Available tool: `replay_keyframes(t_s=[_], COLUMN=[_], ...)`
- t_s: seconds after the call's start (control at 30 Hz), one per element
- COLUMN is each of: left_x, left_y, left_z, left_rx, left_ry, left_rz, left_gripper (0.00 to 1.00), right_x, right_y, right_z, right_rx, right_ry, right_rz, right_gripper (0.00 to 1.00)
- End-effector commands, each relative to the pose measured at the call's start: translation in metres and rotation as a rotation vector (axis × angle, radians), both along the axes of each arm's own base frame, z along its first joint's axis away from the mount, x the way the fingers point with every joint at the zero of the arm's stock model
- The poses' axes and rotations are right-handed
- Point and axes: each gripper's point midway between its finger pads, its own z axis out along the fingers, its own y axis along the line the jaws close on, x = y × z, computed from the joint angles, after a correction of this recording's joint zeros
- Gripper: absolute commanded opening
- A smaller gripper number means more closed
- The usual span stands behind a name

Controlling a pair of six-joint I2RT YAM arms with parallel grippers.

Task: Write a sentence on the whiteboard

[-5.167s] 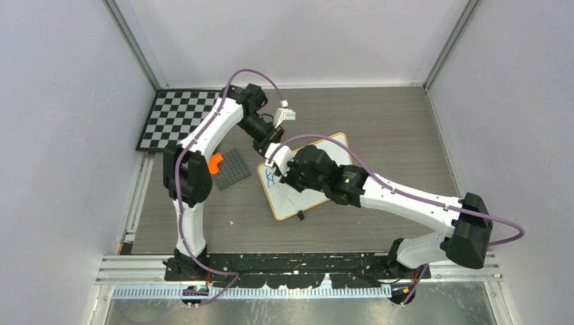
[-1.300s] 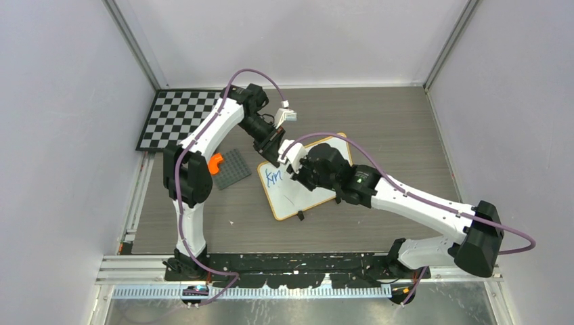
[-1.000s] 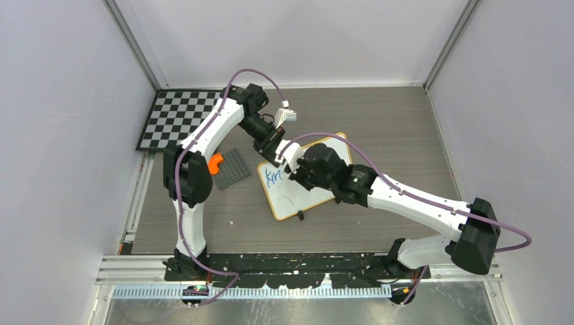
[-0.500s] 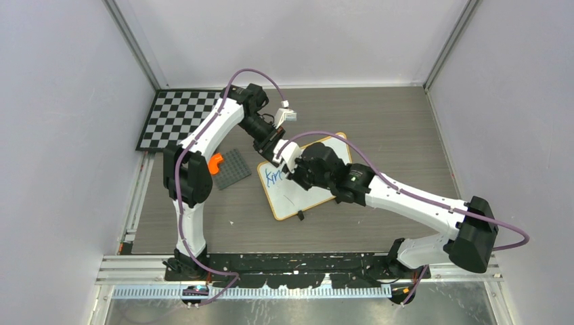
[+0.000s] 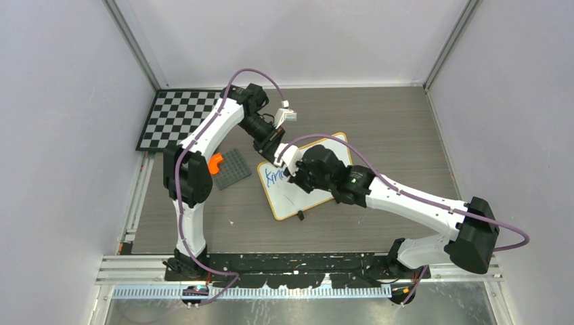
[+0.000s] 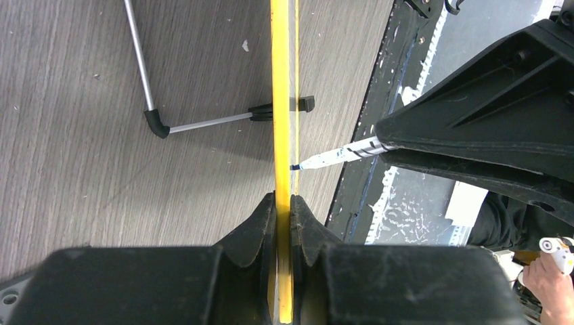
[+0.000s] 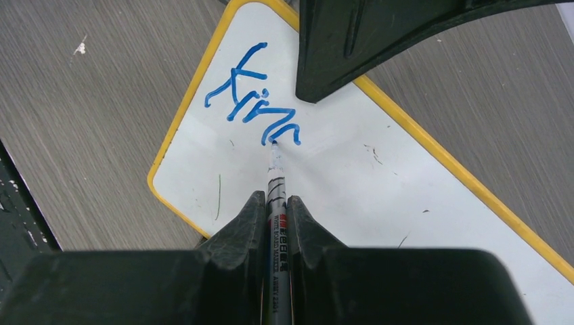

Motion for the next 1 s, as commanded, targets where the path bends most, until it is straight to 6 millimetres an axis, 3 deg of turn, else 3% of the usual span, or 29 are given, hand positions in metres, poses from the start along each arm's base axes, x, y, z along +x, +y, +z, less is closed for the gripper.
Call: replay_keyframes(t_s=[0.0,0.47,0.97], left_x=[-0.021,-0.021,-0.020], left_y=[-0.008,-0.009,-0.008], left_z=[-0.025,-0.026,-0.026], left_rx=[0.057,0.055,0.059], left_ry=[0.056,0.061,0.056], left_rz=[-0.082,-0.081,-0.082], left_gripper=[0.00,0.00,0.00], right_x=[0.020,0.048,0.024], right_y=[-0.009,-0.006,-0.011], right_z=[0.029,0.065,0.028], right_rx=[0.025,0.097,0.061], right_ry=[-0.093,-0.151,-0.042], right_rz=[-0.059,-0.133,-0.077], right_gripper=[0.00,0.00,0.00])
